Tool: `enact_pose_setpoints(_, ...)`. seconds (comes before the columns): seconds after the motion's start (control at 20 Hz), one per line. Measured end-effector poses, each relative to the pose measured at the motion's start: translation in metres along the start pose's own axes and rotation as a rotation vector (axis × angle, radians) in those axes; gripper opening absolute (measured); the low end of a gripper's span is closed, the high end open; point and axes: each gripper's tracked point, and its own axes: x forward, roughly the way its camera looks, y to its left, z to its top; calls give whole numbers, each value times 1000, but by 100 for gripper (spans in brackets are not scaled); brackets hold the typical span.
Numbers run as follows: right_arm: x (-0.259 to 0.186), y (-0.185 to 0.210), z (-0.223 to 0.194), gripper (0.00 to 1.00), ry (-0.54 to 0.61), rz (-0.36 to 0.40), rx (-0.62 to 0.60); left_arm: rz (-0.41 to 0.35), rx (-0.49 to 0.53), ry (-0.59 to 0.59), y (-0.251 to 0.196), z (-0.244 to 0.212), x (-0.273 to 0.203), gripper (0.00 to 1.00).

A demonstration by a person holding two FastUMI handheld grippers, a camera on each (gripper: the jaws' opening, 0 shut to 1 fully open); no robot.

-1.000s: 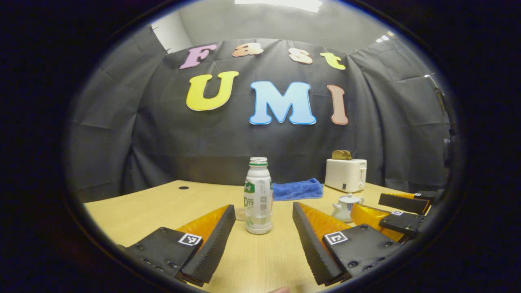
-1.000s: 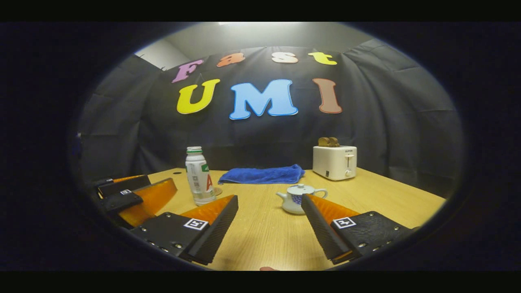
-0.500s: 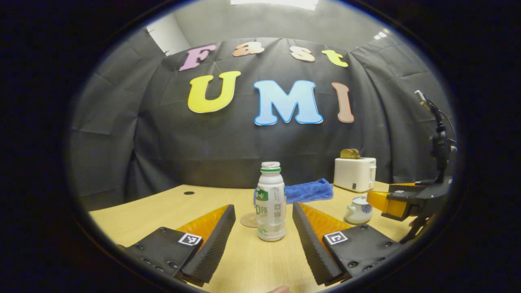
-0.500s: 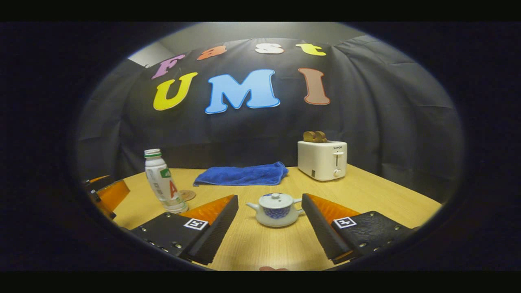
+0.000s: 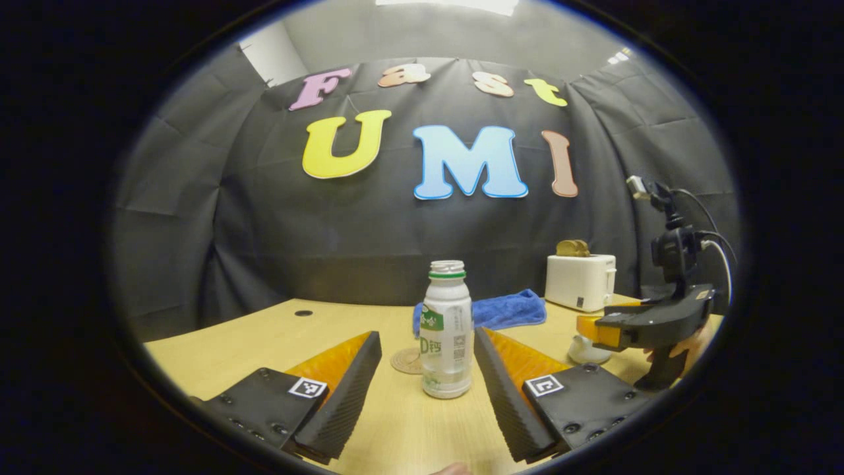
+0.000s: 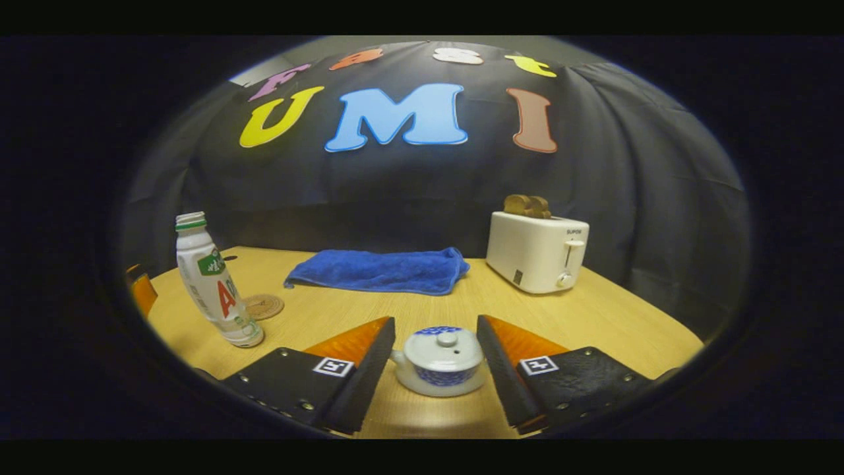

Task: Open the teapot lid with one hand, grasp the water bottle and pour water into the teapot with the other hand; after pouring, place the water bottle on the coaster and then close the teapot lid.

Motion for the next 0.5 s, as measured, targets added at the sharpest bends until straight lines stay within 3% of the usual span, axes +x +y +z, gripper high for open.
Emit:
enact_pose_setpoints(0.05, 2, -5, 1, 74, 0, -18, 11, 1, 2, 0, 1, 0, 1, 98)
enact_pose_setpoints(0.15, 7, -3, 0, 24, 0, -8, 40, 0, 1, 8, 2, -4, 5, 97)
enact_pose_setpoints(0.2, 6, -3, 4, 25, -5, -9, 30, -2, -2, 16, 1, -7, 6, 97)
enact_pose_setpoints(0.25, 6, -2, 2, 41, -5, -6, 22, -4, -6, 22, 0, -8, 6, 98)
enact_pose_setpoints(0.35, -1, -6, 7, 10, -22, -26, 21, -5, -9, 17, 0, -8, 5, 98)
enact_pose_setpoints(0.45, 8, -7, 5, 0, -27, -17, 6, -5, -2, 6, 1, -5, 5, 98)
enact_pose_setpoints(0.5, 7, -6, 5, 4, -31, -15, -15, -4, 1, 2, 1, -4, 6, 98)
